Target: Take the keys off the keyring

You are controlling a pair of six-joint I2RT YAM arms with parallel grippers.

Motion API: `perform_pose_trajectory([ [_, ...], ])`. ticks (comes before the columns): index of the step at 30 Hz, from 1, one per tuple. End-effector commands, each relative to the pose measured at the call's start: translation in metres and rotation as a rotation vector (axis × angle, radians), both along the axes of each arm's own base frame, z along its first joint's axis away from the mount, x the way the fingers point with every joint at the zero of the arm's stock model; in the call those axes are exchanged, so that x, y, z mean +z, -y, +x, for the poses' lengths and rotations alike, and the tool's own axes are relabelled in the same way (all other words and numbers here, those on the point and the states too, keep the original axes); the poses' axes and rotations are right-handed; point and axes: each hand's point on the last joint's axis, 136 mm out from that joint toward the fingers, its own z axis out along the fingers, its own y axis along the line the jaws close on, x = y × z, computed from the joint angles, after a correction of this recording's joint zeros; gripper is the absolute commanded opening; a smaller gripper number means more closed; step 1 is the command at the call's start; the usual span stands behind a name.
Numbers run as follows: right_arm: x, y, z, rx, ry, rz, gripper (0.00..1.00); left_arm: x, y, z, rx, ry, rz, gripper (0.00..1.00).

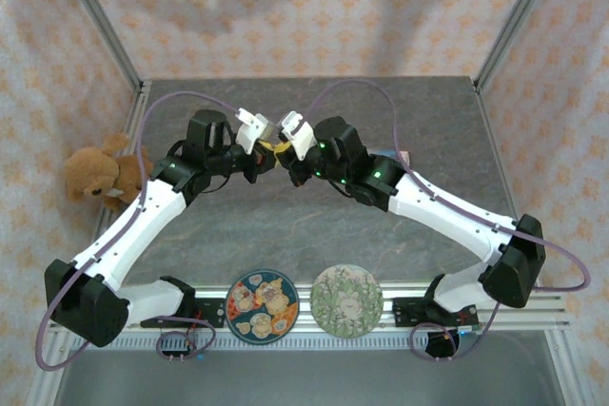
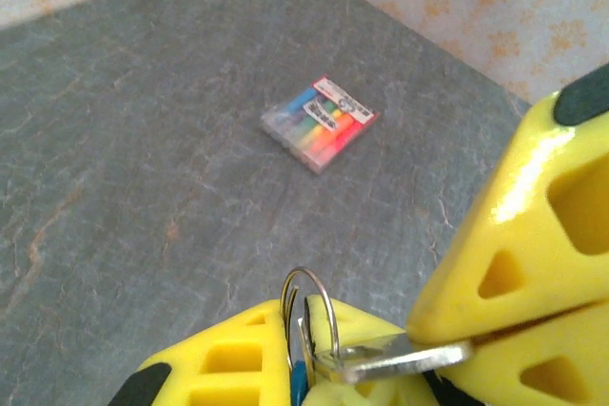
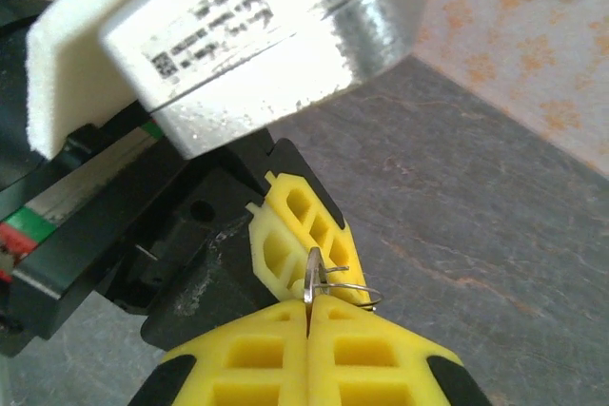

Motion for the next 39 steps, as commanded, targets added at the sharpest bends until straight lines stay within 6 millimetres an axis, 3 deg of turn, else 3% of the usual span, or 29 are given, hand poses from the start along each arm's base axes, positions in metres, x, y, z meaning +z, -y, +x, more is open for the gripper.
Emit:
perform_pose_trajectory([
  [1, 0.007, -0.056, -0.076, 0.286, -0.067, 0.101, 0.0, 0.086, 0.04, -0.002, -0.118, 0.315, -0.191, 0.11],
  [7, 0.03, -0.036, -0.037, 0.119, -0.068, 0.203, 0.0, 0.084, 0.035, 0.001, -0.08, 0.326, -0.183, 0.3],
  [11, 0.041, -0.026, -0.023, 0.044, -0.036, 0.23, 0.0, 0.082, 0.032, 0.001, -0.06, 0.332, -0.175, 0.42],
  [17, 0.05, -0.012, -0.005, -0.044, -0.013, 0.258, 0.0, 0.078, 0.025, -0.004, -0.035, 0.35, -0.159, 0.51],
  [27, 0.061, 0.005, 0.013, -0.148, 0.03, 0.264, 0.0, 0.071, 0.012, -0.016, 0.002, 0.372, -0.138, 0.57],
  [39, 0.072, 0.016, 0.022, -0.194, 0.051, 0.277, 0.0, 0.063, -0.001, -0.026, 0.05, 0.368, -0.139, 0.59],
])
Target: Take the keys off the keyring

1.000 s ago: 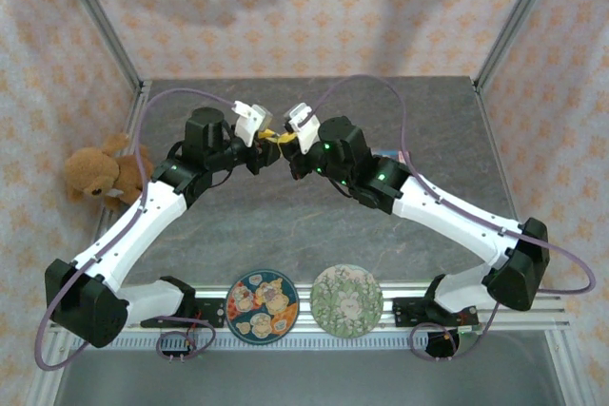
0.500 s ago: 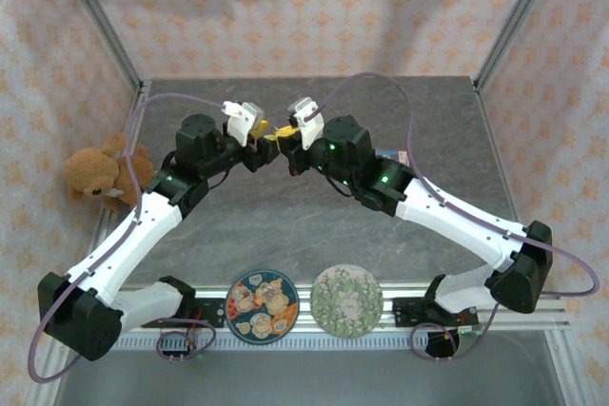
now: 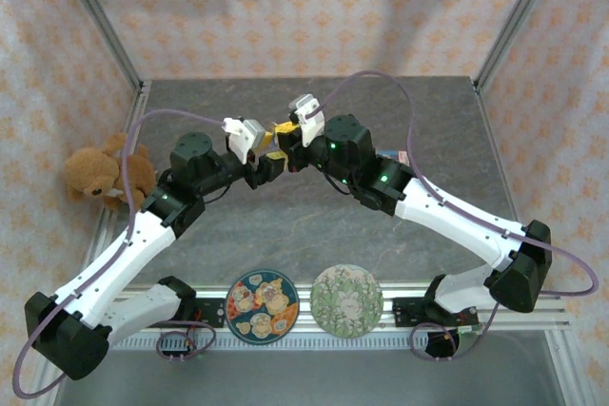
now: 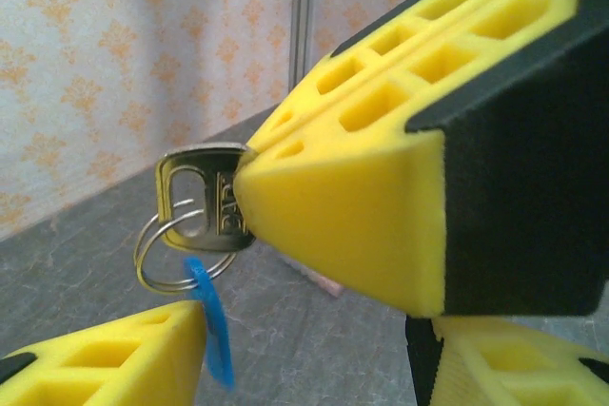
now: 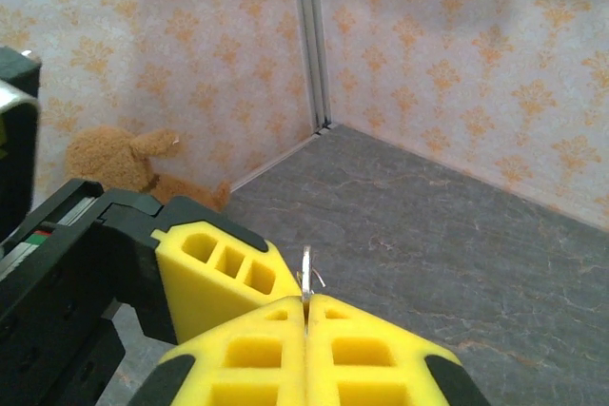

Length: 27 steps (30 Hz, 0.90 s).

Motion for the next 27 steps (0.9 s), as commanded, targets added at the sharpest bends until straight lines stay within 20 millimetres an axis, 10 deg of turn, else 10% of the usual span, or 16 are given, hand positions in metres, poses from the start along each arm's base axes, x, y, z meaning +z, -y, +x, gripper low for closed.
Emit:
perform_pose_trajectory([
  [1, 0.017, 0.006, 0.007, -0.04, 0.026, 0.045, 0.0, 0.008, -0.004, -0.005, 0.008, 0.034, -0.017, 0.59],
  [9, 0.023, 0.02, 0.009, -0.036, 0.003, 0.077, 0.0, 0.002, -0.03, -0.004, 0.157, 0.006, -0.037, 0.63],
  [17, 0.021, 0.03, 0.011, -0.012, -0.06, 0.108, 0.0, 0.022, -0.059, 0.015, 0.314, -0.066, -0.209, 0.88],
  [27, 0.025, 0.035, 0.012, 0.031, -0.14, 0.179, 0.0, 0.055, -0.038, 0.026, 0.125, -0.19, -0.366, 0.86],
])
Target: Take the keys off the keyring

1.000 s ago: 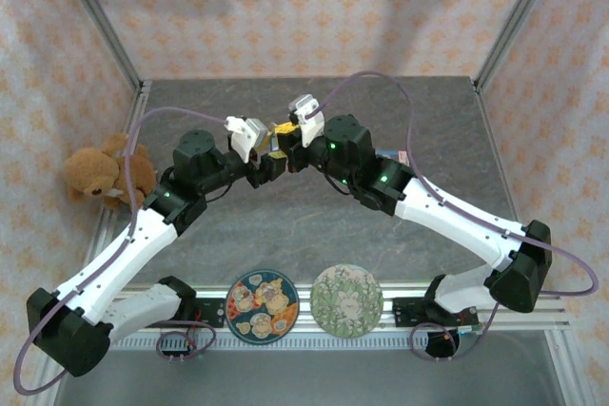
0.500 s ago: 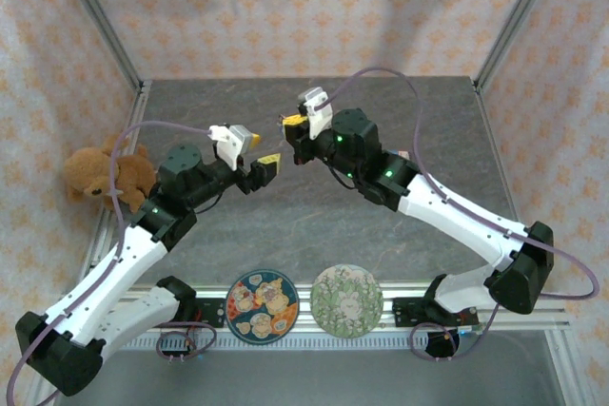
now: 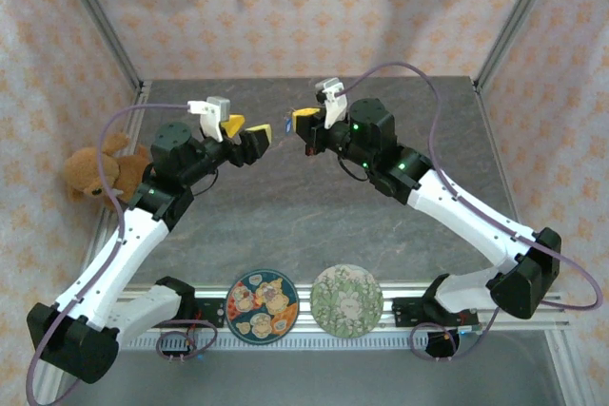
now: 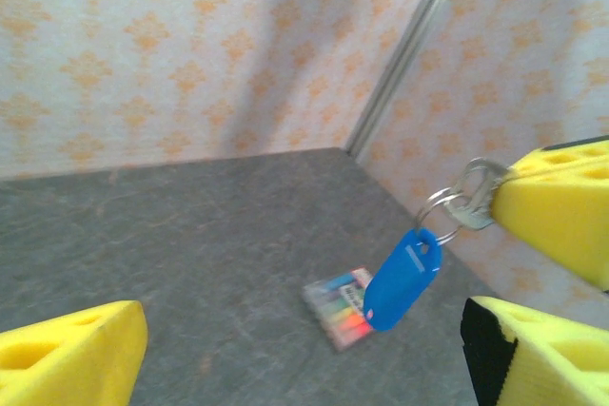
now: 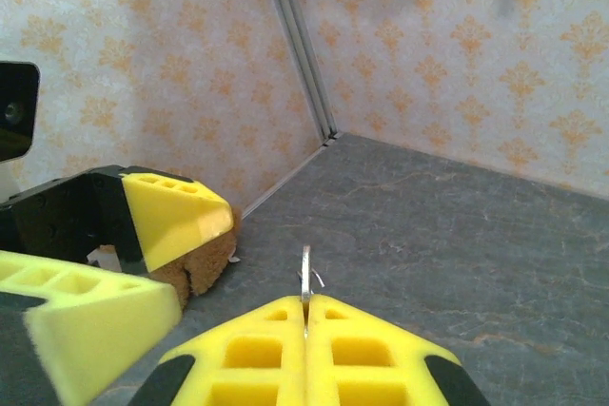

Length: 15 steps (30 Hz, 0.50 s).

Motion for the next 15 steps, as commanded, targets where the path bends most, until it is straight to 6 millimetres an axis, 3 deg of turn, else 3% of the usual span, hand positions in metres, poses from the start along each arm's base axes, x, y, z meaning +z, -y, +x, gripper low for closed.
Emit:
perform_pose_trajectory([
  [1, 0.014, 0.002, -0.012, 0.044, -0.022, 0.054, 0.0, 0.035, 0.013, -0.009, -0.106, 0.042, -0.12, 0.86],
  [8, 0.018, -0.004, -0.016, 0.083, -0.053, 0.077, 0.0, 0.061, 0.027, -0.01, -0.277, 0.001, -0.286, 0.86],
  [15, 0.018, -0.009, -0.015, 0.096, -0.074, 0.078, 0.0, 0.054, 0.042, -0.015, -0.395, -0.066, -0.282, 0.82],
])
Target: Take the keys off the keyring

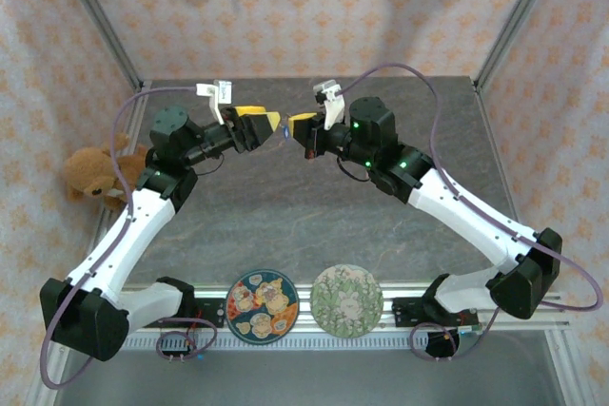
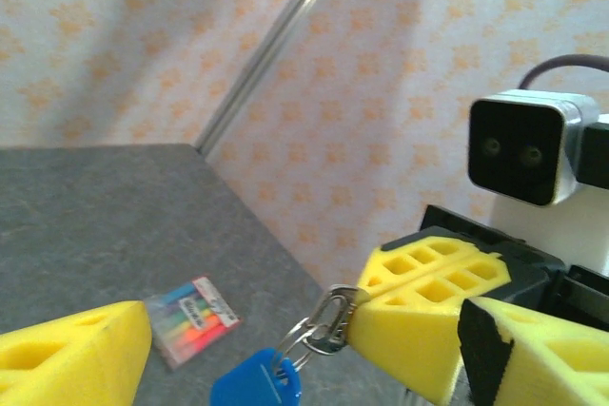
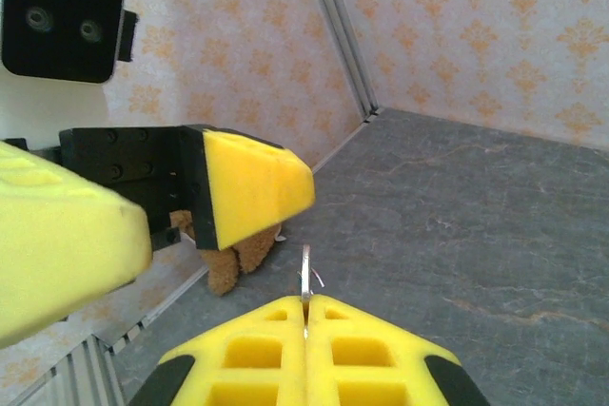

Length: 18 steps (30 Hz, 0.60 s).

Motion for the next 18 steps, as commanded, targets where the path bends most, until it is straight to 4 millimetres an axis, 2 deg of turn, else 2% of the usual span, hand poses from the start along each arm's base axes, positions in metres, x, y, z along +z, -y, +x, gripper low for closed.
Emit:
perform_pose_trajectory([
  [1, 0.02, -0.001, -0.001, 0.012, 0.007, 0.04, 0.0, 0.018, 0.01, -0.013, -0.116, 0.023, -0.031, 0.8],
  [5, 0.023, -0.001, 0.003, 0.012, -0.01, 0.051, 0.0, 0.012, 0.013, -0.013, -0.137, 0.006, -0.029, 0.79],
  [18, 0.016, -0.01, 0.013, 0.016, -0.053, 0.033, 0.0, 0.013, 0.018, -0.017, -0.188, -0.001, -0.035, 0.78],
])
